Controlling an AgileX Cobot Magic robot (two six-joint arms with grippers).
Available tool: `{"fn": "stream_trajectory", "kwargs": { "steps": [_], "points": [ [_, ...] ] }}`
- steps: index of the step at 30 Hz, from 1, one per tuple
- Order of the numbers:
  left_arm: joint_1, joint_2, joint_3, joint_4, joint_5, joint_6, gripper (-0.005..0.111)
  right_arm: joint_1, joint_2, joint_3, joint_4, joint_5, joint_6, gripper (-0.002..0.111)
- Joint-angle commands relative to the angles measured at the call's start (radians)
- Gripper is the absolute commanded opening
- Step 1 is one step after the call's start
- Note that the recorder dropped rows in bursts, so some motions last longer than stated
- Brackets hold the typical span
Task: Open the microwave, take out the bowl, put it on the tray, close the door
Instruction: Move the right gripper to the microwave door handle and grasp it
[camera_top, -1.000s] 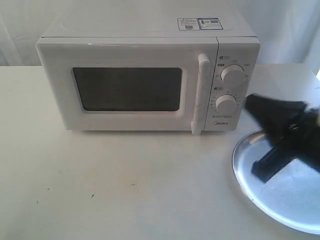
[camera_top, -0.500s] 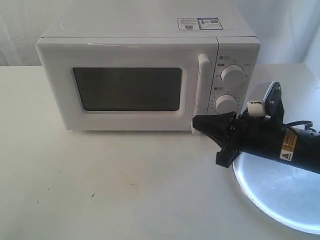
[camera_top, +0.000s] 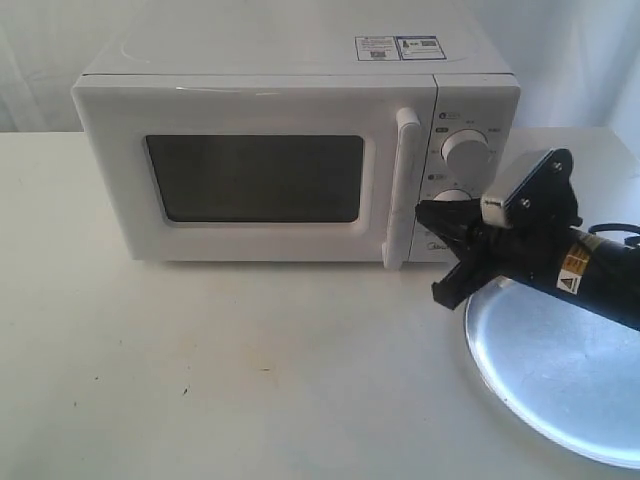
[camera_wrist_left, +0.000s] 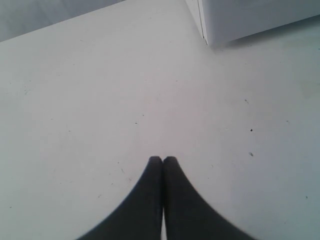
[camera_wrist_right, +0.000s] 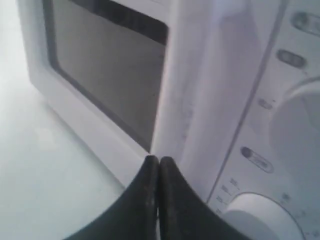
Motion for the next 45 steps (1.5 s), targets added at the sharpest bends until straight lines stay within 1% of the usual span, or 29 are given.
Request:
{"fn": "stream_trajectory", "kwargs": {
  "steps": [1,4,7,9,12,13,16,19,21,23,26,28,31,33,35,37,39,45],
  "points": [
    [-0.001,-0.002,-0.004,-0.003,0.001,-0.006,0.0,-0.002,-0.002,-0.006,-0.124,0.016,-0.165,0.0],
    [-0.001,-0.002,-0.004,-0.003,0.001,-0.006,0.0,-0.025,0.0,-0.033,-0.225,0.016,-0.148,0.0],
    [-0.001,-0.002,-0.004,-0.003,0.001,-0.006,0.0,-0.066,0.002,-0.081,-0.417,-0.01,-0.029,0.0],
    [-0.001,-0.002,-0.004,-0.003,0.001,-0.006,0.0,-0.101,0.001,-0.118,-0.536,-0.056,0.069,0.0],
    [-0.001,-0.002,-0.004,-0.003,0.001,-0.006,0.0,-0.148,0.013,-0.154,-0.623,-0.162,0.138,0.0],
    [-0.001,-0.002,-0.004,-0.003,0.001,-0.006,0.0,-0.157,0.019,-0.16,-0.642,-0.166,0.141,0.0],
    [-0.001,-0.002,-0.004,-0.003,0.001,-0.006,0.0,-0.17,0.042,-0.174,-0.632,-0.166,0.141,0.0],
    [-0.001,-0.002,-0.004,-0.003,0.001,-0.006,0.0,-0.171,0.067,-0.178,-0.435,-0.166,0.152,0.0],
    [-0.001,-0.002,-0.004,-0.003,0.001,-0.006,0.0,-0.171,0.083,-0.178,-0.403,-0.166,0.154,0.0],
    [-0.001,-0.002,-0.004,-0.003,0.001,-0.006,0.0,-0.169,0.088,-0.178,-0.398,-0.166,0.12,0.004],
    [-0.001,-0.002,-0.004,-0.003,0.001,-0.006,0.0,-0.169,0.091,-0.178,-0.405,-0.166,0.125,0.015],
    [-0.001,-0.002,-0.004,-0.003,0.001,-0.006,0.0,-0.169,0.091,-0.178,-0.418,-0.166,0.13,0.027],
    [-0.001,-0.002,-0.004,-0.003,0.001,-0.006,0.0,-0.169,0.091,-0.178,-0.425,-0.166,0.13,0.051],
    [-0.001,-0.002,-0.004,-0.003,0.001,-0.006,0.0,-0.156,0.091,-0.178,-0.406,-0.166,0.135,0.063],
    [-0.001,-0.002,-0.004,-0.003,0.001,-0.006,0.0,-0.137,0.091,-0.178,-0.365,-0.166,0.153,0.067],
    [-0.001,-0.002,-0.004,-0.003,0.001,-0.006,0.0,-0.106,0.091,-0.178,-0.328,-0.156,0.153,0.066],
    [-0.001,-0.002,-0.004,-0.003,0.001,-0.006,0.0,-0.072,0.091,-0.18,-0.297,-0.105,0.134,0.066],
    [-0.001,-0.002,-0.004,-0.003,0.001,-0.006,0.0,0.006,0.091,-0.206,-0.262,0.007,0.127,0.066]
  ]
}}
